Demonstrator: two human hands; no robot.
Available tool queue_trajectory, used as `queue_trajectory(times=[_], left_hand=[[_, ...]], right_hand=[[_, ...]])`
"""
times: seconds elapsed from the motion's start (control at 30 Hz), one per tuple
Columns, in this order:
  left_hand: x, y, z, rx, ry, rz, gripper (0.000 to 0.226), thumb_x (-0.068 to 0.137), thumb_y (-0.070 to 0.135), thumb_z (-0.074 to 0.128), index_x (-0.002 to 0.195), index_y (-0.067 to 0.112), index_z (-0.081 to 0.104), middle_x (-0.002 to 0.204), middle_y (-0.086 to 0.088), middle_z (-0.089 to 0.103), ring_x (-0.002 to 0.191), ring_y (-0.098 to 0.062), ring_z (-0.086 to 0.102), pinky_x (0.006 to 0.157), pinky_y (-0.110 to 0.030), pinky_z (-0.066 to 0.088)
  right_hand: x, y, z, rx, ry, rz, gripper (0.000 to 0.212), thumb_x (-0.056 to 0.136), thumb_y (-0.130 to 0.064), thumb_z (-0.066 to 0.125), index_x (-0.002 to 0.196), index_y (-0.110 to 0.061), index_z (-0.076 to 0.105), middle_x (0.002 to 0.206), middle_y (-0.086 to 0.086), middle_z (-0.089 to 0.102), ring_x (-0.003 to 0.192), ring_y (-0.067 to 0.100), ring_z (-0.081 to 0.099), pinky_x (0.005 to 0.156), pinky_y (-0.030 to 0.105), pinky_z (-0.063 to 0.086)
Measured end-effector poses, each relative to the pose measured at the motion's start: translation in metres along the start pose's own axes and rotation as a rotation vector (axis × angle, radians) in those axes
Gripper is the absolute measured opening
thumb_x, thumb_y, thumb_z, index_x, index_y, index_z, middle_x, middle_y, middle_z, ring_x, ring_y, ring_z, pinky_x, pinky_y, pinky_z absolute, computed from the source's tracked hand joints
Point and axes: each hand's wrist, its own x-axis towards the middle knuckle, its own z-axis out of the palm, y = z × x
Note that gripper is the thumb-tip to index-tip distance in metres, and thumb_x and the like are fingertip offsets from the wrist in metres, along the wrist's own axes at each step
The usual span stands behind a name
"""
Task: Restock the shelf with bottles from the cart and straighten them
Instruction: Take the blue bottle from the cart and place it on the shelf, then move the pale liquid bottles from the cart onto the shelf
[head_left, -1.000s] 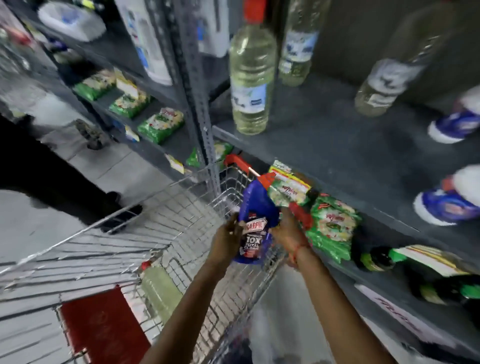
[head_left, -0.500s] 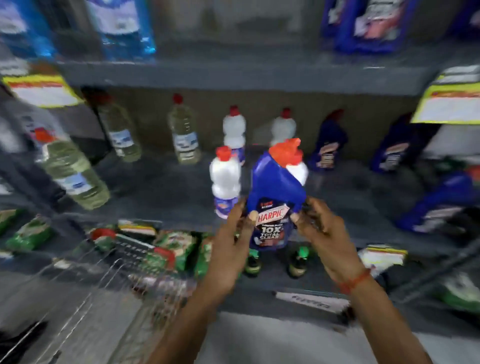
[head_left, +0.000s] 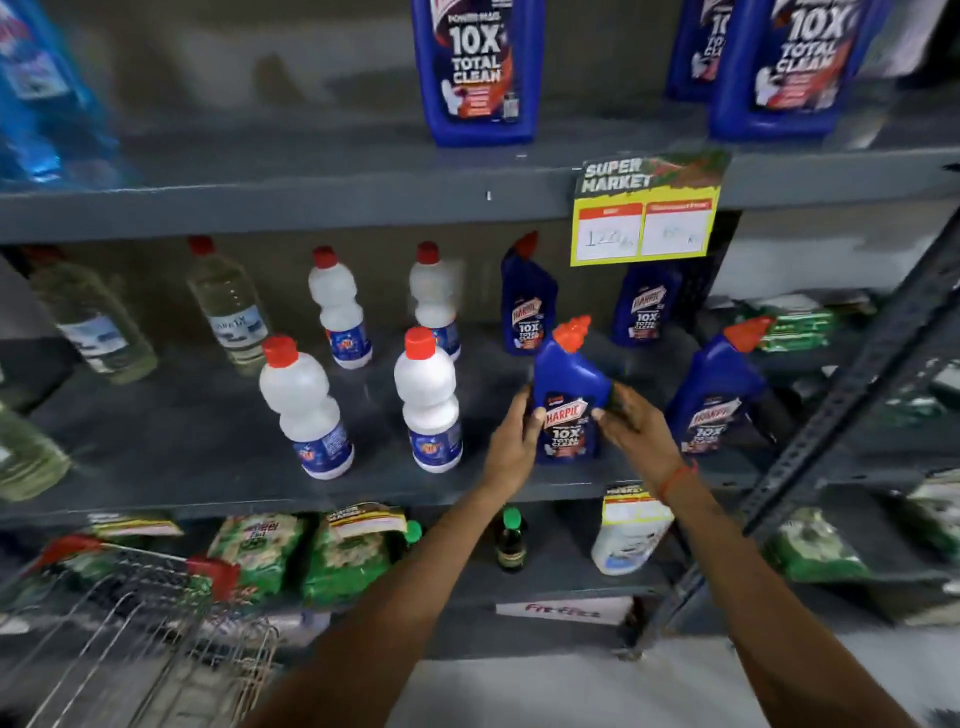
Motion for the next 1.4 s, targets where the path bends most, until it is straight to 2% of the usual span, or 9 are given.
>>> queue_trajectory(times=[0.13,0.27,0.37,0.47,0.57,0.83,1.0,1.17,1.4], left_hand=[[0.009,-0.011,-0.004,0.031,-0.05,-0.004,0.044,0.1,0.023,0.038,0.142,0.011,0.03,0.141,-0.012,0.048,0.127,-0.026,0.05,0.101,-0.03,0.04],[0.004,-0.005,-0.004,0.032,-0.059,-0.022,0.047,0.1,0.024,0.037,0.144,0.014,0.025,0.143,-0.01,0.047,0.126,-0.022,0.05,0.095,-0.019,0.039],[-0.017,0.005,-0.009,0.009,-0.009,-0.003,0.054,0.099,0.025,0.041,0.148,0.014,0.02,0.152,-0.005,0.035,0.136,-0.015,0.038,0.104,-0.02,0.032],[-0.058,0.009,-0.032,0.021,0.095,0.072,0.052,0.098,0.024,0.045,0.145,0.013,0.029,0.152,0.0,0.034,0.141,-0.013,0.031,0.115,-0.025,0.028],[-0.112,0.001,-0.083,0.074,0.203,0.128,0.047,0.095,0.031,0.043,0.14,0.016,0.04,0.143,-0.001,0.049,0.13,-0.011,0.046,0.109,-0.023,0.036],[-0.236,-0.084,-0.237,0.235,0.577,-0.138,0.034,0.097,0.014,0.044,0.13,0.01,0.051,0.129,0.005,0.052,0.115,0.002,0.046,0.093,-0.002,0.032],[-0.355,-0.168,-0.337,0.203,0.886,-0.482,0.032,0.098,0.018,0.045,0.128,0.01,0.053,0.124,-0.01,0.064,0.11,-0.019,0.06,0.084,-0.016,0.039],[-0.452,-0.254,-0.395,0.025,1.081,-0.774,0.035,0.098,0.024,0.044,0.129,0.008,0.049,0.132,-0.011,0.057,0.121,-0.023,0.054,0.101,-0.032,0.043],[-0.519,-0.378,-0.399,-0.025,0.917,-1.314,0.031,0.097,0.018,0.046,0.112,-0.009,0.049,0.112,-0.031,0.06,0.104,-0.042,0.058,0.081,-0.042,0.043]], right_hand=[[0.011,0.017,0.002,0.045,0.008,0.009,0.047,0.089,0.005,0.055,0.135,-0.002,0.045,0.132,0.018,0.056,0.113,0.018,0.054,0.091,0.02,0.05],[0.011,0.015,0.001,0.021,-0.015,0.039,0.051,0.09,0.002,0.055,0.138,-0.004,0.041,0.138,0.018,0.052,0.121,0.022,0.053,0.098,0.031,0.045],[-0.008,0.004,0.015,0.023,0.191,-0.002,0.054,0.091,0.003,0.052,0.141,-0.003,0.034,0.144,0.015,0.043,0.131,0.023,0.044,0.098,0.016,0.042],[-0.042,-0.015,0.049,0.094,0.421,-0.152,0.037,0.091,0.005,0.05,0.127,-0.005,0.046,0.123,0.013,0.053,0.11,0.004,0.054,0.088,0.004,0.044],[-0.079,-0.026,0.112,0.147,0.358,-0.186,0.029,0.089,0.007,0.052,0.117,-0.003,0.052,0.105,-0.001,0.059,0.092,-0.008,0.058,0.079,0.003,0.046],[-0.154,-0.035,0.332,0.147,-0.103,-0.108,0.023,0.087,0.004,0.055,0.11,0.001,0.056,0.098,-0.009,0.06,0.086,-0.02,0.056,0.076,-0.001,0.043],[-0.218,-0.022,0.487,0.041,-0.544,0.019,0.019,0.091,0.002,0.052,0.109,-0.002,0.056,0.104,0.002,0.06,0.09,0.002,0.057,0.081,0.012,0.045],[-0.279,0.003,0.615,-0.099,-0.865,0.097,0.021,0.089,0.0,0.055,0.109,-0.002,0.057,0.102,0.008,0.063,0.088,0.018,0.058,0.08,0.029,0.048],[-0.328,0.087,0.72,-0.602,-1.29,0.232,0.03,0.089,-0.01,0.053,0.119,-0.003,0.053,0.123,0.014,0.061,0.101,0.024,0.061,0.076,0.023,0.046]])
